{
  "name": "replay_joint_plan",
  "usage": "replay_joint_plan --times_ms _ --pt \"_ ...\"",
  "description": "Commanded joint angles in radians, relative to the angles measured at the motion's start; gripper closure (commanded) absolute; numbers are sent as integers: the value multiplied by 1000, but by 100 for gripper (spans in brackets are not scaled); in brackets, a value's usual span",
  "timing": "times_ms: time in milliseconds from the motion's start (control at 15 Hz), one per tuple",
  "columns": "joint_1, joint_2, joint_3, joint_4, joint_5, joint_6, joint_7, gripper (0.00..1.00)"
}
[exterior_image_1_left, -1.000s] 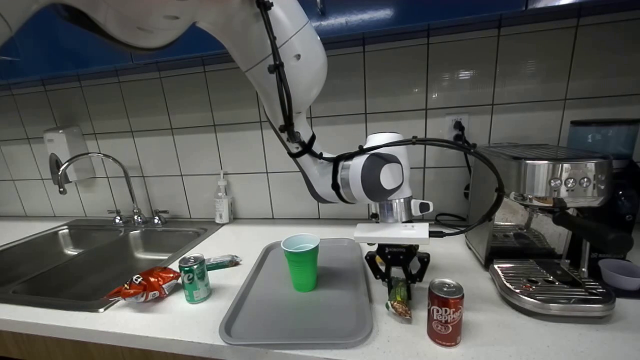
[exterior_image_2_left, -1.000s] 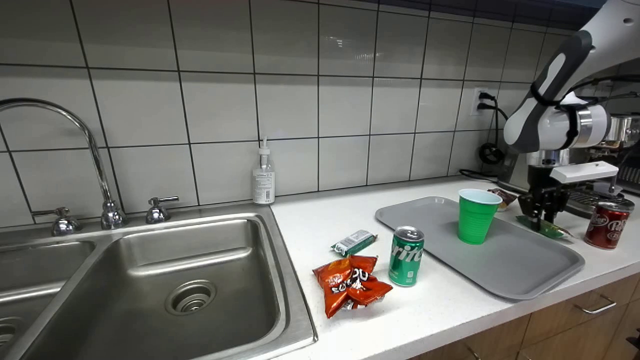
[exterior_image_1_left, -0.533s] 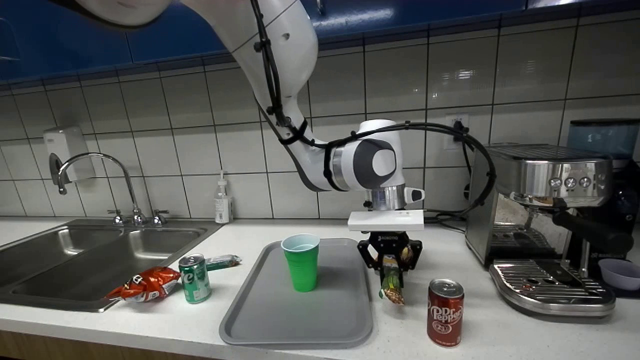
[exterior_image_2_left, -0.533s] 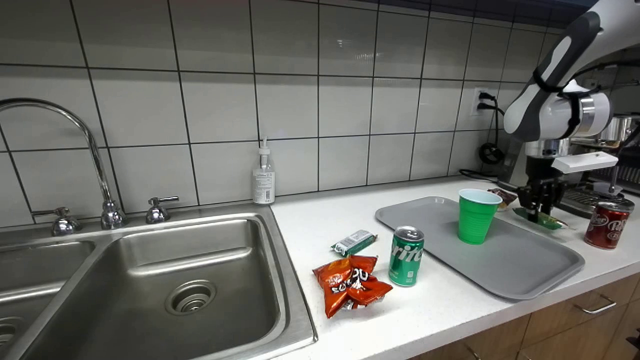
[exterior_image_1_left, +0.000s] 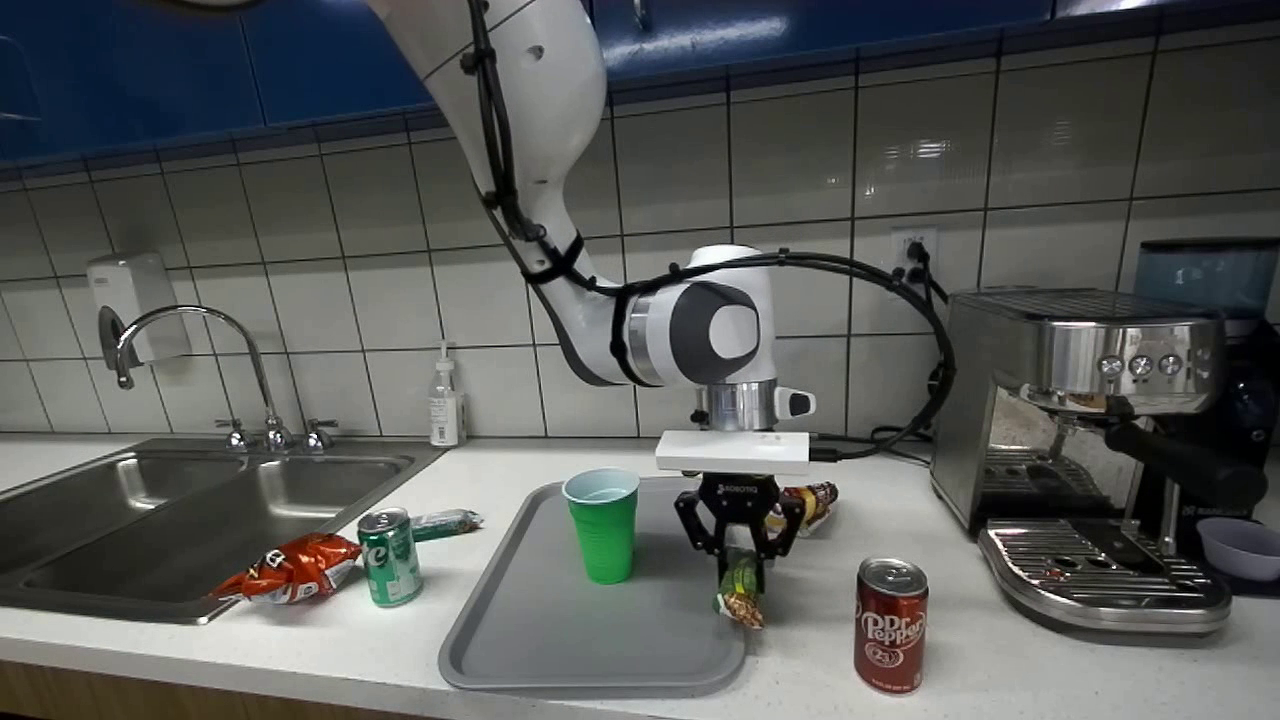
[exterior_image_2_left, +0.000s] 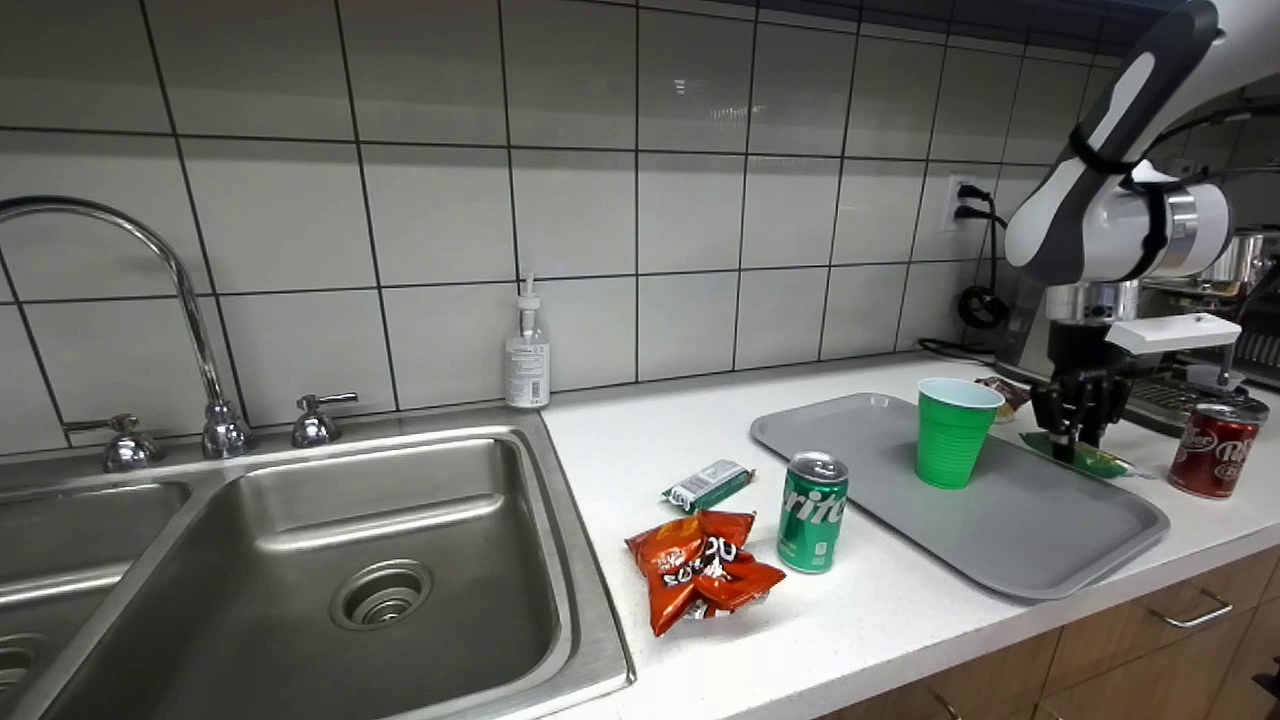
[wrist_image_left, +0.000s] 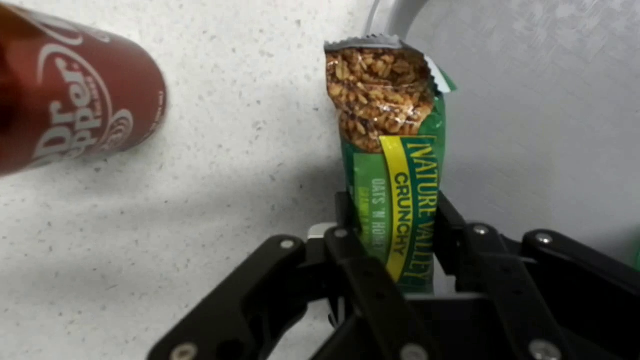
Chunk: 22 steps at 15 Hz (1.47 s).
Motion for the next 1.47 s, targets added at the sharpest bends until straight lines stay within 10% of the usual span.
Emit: replay_joint_plan --times_ms 0,1133,1200,1400 --pt "1 -59 18 -79 -1 2 4 86" --pt "10 -79 59 -155 29 27 5 86" --pt "11 -78 58 -155 30 23 9 45" --pt "10 -81 58 -159 29 21 5 20"
